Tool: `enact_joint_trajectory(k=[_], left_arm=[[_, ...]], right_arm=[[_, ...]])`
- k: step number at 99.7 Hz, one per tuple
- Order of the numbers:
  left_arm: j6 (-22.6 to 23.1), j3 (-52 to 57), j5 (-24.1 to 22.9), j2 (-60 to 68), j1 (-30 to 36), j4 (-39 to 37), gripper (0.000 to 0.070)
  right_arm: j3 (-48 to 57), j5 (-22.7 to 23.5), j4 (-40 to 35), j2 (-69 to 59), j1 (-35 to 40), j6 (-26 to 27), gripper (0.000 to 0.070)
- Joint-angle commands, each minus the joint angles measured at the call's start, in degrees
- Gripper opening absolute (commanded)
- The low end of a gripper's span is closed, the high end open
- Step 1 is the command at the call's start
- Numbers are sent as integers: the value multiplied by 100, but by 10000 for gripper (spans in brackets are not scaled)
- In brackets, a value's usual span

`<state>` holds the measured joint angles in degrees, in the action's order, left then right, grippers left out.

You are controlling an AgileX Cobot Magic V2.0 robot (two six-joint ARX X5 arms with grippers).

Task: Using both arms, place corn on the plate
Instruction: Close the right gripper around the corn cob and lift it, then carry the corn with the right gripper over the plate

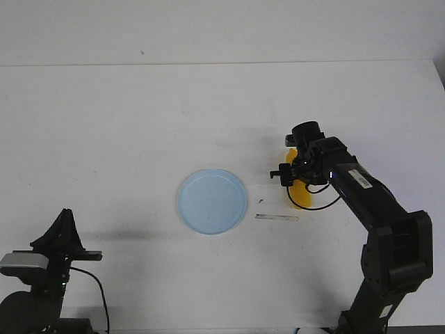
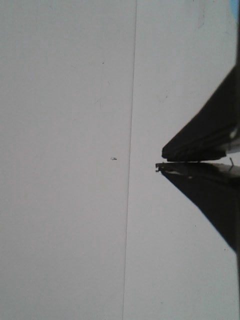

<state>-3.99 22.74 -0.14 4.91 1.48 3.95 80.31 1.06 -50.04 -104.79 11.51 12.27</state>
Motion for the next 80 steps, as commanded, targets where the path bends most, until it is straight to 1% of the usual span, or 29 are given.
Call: enact_joint_trajectory(k=[1, 15, 24, 45, 50, 60, 63, 80], left_arm=[[33, 39, -13, -11, -7, -63, 1], [33, 39, -13, -11, -7, -63, 1], [33, 39, -13, -11, -7, -61, 1], [33, 39, -13, -11, -7, -63, 1], [33, 39, -13, -11, -7, -63, 1], [33, 39, -13, -11, -7, -63, 1], [33, 39, -13, -11, -7, -63, 1], [33, 39, -13, -11, -7, -63, 1]], right_arm=[[111, 4, 44, -98, 17, 4, 253], [114, 2, 92, 131, 35, -11, 253], [136, 4, 197, 372, 175, -31, 253], [221, 105, 599, 793, 925, -463, 253], [221, 262, 715, 809, 1139, -525, 253], [221, 793, 833, 798, 1563, -533, 253], [221, 863, 863, 782, 1685, -535, 253], [221, 632, 1080, 693, 2341, -564, 254]])
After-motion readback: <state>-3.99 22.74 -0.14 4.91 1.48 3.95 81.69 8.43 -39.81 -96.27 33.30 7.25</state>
